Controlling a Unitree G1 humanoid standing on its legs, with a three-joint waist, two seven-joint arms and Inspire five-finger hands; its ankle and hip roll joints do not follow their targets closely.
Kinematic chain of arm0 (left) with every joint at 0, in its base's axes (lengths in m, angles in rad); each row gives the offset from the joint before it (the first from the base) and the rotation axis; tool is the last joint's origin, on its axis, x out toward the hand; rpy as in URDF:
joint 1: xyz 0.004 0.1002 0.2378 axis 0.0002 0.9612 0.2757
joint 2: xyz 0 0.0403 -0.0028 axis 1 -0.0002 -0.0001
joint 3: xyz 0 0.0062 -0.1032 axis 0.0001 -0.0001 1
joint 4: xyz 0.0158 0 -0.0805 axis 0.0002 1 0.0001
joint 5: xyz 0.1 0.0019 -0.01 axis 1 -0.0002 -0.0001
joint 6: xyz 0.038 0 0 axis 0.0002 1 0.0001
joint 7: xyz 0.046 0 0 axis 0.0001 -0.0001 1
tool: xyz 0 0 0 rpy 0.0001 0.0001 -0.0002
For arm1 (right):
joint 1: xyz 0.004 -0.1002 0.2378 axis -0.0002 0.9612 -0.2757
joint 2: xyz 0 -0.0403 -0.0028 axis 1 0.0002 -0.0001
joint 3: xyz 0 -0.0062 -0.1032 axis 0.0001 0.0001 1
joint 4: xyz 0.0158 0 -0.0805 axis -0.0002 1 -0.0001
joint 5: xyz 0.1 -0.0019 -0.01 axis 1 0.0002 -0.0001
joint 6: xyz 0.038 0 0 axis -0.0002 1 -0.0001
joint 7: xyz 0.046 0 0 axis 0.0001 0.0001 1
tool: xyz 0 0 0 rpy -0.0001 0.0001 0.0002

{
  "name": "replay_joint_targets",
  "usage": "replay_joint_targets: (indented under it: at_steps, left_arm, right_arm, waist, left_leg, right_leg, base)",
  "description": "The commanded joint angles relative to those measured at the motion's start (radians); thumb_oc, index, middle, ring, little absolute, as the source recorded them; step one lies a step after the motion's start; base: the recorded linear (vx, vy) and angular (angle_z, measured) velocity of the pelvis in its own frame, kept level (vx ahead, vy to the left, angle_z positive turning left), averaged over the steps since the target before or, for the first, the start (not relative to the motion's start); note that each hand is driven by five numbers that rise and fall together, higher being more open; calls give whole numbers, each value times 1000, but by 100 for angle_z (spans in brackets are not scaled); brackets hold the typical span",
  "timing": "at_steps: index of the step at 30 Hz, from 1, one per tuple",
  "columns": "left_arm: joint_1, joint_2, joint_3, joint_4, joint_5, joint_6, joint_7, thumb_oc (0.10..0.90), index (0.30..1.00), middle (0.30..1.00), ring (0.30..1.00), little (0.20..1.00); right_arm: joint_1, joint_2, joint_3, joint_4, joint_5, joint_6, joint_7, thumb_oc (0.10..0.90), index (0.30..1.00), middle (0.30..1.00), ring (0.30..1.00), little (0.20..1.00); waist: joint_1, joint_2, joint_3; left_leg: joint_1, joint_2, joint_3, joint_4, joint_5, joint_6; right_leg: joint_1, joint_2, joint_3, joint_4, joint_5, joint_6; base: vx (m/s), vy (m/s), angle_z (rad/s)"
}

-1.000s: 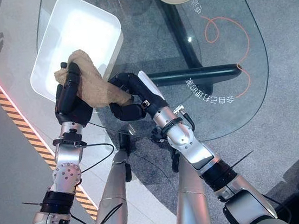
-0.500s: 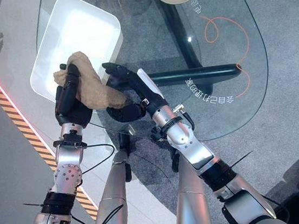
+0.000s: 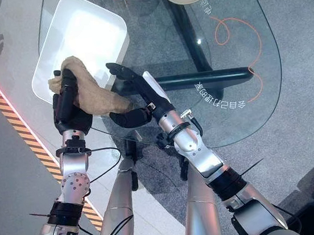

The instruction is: Wipe the table with a cloth and put it in the basket.

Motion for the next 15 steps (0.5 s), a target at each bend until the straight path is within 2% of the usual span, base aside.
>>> replay_joint_targets:
  at_steps: [1, 5, 15]
  left_arm:
    - [-55, 30, 75, -211, 122, -204, 61, 100, 300, 300, 300, 200]
    - [-66, 30, 98, -218, 215, -270, 181, 100, 300, 300, 300, 200]
    - [-99, 49, 109, -211, 358, -306, 317, 100, 300, 300, 300, 200]
  right_arm:
    - [-111, 65, -57, -154, 19, -112, -24, 800, 900, 900, 900, 900]
    - [-120, 72, -57, -149, 17, -106, -30, 800, 900, 900, 900, 900]
    - [-142, 69, -60, -136, 18, -95, -54, 800, 900, 900, 900, 900]
  waist:
    - [18, -24, -26]
    - [22, -25, -26]
    - [24, -29, -26]
  left_leg:
    - [37, -116, 93, 82, -133, 116]
    - [39, -118, 91, 81, -132, 115]
    - [45, -115, 92, 77, -128, 109]
  right_leg:
    - [55, 80, -27, -152, 101, 1]
    - [59, 80, -30, -152, 99, 2]
    - [68, 79, -34, -156, 98, 2]
  base:
    - [0, 0, 0]
    - [0, 0, 0]
    - [0, 0, 0]
